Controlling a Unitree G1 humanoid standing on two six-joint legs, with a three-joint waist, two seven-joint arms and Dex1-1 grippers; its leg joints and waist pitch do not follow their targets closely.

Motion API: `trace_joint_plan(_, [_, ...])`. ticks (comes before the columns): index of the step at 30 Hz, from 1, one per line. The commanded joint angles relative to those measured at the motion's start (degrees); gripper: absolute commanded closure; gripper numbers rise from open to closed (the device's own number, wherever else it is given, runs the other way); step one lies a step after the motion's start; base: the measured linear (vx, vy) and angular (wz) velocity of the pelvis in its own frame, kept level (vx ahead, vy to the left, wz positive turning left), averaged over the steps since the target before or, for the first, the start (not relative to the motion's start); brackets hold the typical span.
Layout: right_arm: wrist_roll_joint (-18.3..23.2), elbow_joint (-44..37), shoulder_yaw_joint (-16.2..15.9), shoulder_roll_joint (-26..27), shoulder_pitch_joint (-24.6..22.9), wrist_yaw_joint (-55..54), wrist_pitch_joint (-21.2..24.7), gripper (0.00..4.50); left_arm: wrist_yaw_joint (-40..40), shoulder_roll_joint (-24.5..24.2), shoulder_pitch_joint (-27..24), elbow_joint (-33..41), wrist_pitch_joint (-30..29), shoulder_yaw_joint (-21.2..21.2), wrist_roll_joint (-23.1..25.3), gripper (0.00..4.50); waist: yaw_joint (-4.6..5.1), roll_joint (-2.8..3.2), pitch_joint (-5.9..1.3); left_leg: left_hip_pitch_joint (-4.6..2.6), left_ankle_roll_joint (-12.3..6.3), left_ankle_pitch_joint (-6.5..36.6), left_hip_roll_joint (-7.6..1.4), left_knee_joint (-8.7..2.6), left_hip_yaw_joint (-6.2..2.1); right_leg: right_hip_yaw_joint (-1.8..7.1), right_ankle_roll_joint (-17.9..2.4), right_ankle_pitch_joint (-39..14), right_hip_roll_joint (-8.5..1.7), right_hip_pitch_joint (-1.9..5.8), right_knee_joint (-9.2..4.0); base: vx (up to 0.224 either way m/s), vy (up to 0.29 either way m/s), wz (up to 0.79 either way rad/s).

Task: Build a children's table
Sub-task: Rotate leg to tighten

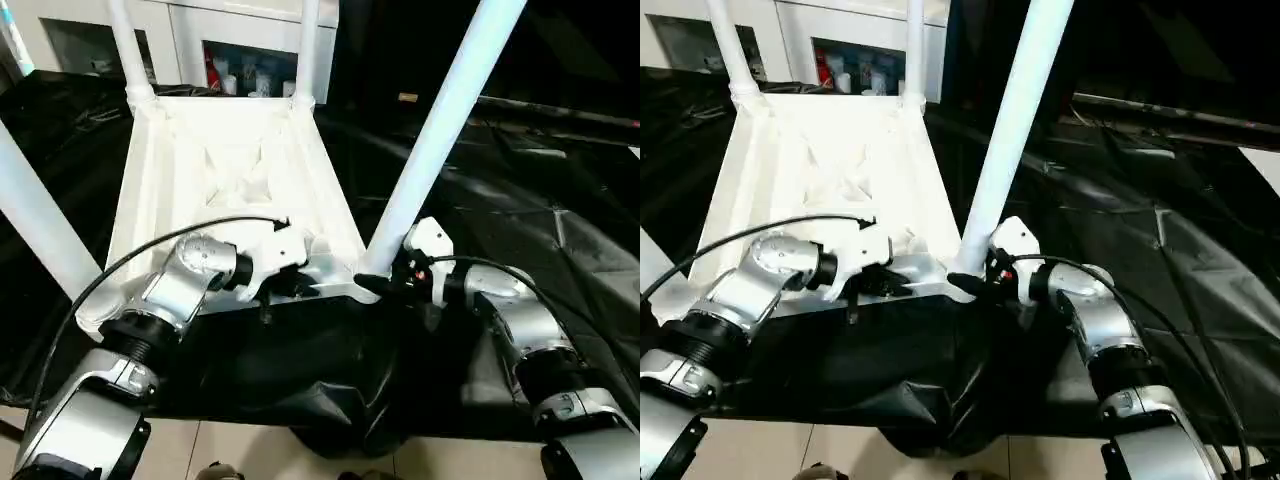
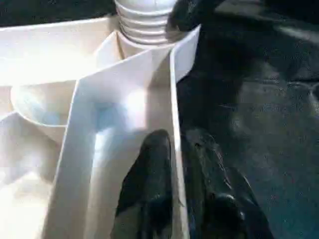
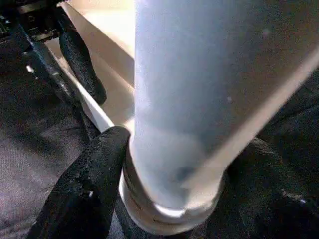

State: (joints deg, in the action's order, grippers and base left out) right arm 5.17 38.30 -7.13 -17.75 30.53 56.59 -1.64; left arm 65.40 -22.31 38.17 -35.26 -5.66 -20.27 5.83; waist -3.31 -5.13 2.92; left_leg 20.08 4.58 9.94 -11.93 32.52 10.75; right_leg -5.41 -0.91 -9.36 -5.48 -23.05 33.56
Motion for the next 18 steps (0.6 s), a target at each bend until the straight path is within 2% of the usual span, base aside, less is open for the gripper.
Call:
trace_joint_plan(1, [0.34, -0.95, 0.3, -0.98, -1.17, 1.08, 0.74, 1.37, -0.95, -0.69, -1.3, -4.12, -0.84, -2.52, 2.84, 3.61, 0.16, 0.81, -3.36, -0.34, -0.57, 16.54, -1.88, -3.91, -0.52, 3.17, -10.5, -16.61, -3.15, 2.43, -3.77, 0.0, 0.0, 0.0])
trace_joint_plan(6, [0.7, -1.43, 0.35, -0.99, -1.29, 1.09, 0.84, 1.37, -1.03, -0.52, -0.43, -5.7, -0.68, -1.94, 2.59, 3.61, 0.01, 0.84, -3.43, -0.31, -0.72, 15.61, -1.81, -3.81, -0.48, 3.12, -10.88, -15.59, -3.09, 2.48, -3.62, 0.0, 0.0, 0.0])
trace_joint_plan(9, [0.37, -1.9, -0.02, -1.64, -1.63, 1.51, 0.74, 1.37, -1.9, 0.58, 0.24, -7.0, 0.59, 0.16, 0.84, 4.0, -0.16, 0.75, -3.39, -0.42, -0.84, 15.98, -1.74, -3.72, -0.38, 3.12, -10.69, -16.47, -3.07, 2.41, -3.81, 0.0, 0.0, 0.0])
trace_joint_plan(12, [-0.45, -1.54, -0.32, -2.09, -1.71, 1.0, 0.51, 1.37, -0.89, 0.75, 0.11, -7.11, 0.16, 0.27, 0.25, 4.04, -0.17, 0.71, -3.4, -0.26, -0.84, 15.9, -1.78, -3.77, -0.51, 3.07, -10.39, -17.21, -3.13, 2.5, -3.77, 0.0, 0.0, 0.0])
trace_joint_plan(15, [-1.78, -0.55, -0.76, -2.04, -1.46, -0.55, -0.36, 1.37, -0.06, 0.56, -0.41, -7.18, -0.16, -0.26, 0.3, 4.39, -0.13, 0.71, -3.38, -0.25, -0.68, 16.2, -1.76, -3.76, -0.55, 3.05, -9.86, -18.5, -3.17, 2.44, -3.92, 0.0, 0.0, 0.0])
trace_joint_plan(18, [-2.24, 0.33, -0.74, -1.54, -1.01, -1.95, -0.61, 1.37, 0.31, 0.54, -0.82, -7.0, -0.42, -0.45, 0.32, 4.46, -0.06, 0.59, -3.45, -0.2, -0.71, 15.47, -1.79, -3.75, -0.55, 3.08, -10.33, -17.08, -3.14, 2.47, -3.66, 0.0, 0.0, 0.0])
